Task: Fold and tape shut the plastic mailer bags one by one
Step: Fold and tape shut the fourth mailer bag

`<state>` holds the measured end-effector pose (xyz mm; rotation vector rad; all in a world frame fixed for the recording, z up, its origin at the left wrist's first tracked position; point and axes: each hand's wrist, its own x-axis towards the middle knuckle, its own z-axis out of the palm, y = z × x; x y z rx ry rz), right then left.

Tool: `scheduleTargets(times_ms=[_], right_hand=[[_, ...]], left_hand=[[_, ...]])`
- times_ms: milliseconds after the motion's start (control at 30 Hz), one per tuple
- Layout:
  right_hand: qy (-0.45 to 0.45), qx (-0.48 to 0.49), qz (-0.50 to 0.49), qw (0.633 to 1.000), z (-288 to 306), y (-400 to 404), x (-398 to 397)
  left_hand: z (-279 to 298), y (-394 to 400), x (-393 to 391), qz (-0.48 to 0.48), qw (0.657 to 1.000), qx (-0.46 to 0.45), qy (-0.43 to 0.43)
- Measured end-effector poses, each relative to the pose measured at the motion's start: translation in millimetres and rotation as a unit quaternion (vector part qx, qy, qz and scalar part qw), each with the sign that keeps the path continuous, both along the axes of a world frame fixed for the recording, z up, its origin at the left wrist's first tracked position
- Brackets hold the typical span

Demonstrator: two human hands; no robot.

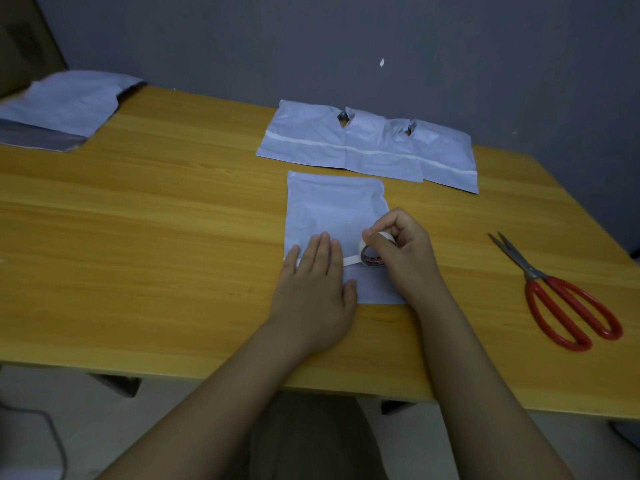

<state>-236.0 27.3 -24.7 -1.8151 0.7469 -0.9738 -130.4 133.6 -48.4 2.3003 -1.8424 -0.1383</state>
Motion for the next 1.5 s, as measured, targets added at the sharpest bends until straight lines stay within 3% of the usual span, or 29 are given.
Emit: scheduleTargets(times_ms=[1500], right_hand=[[0.096, -0.051, -0.043, 0.993, -0.6, -4.0, -10.6]], left_hand=[[1.9, 2.2, -0.4, 0.004, 1.0, -0.003, 0.008]])
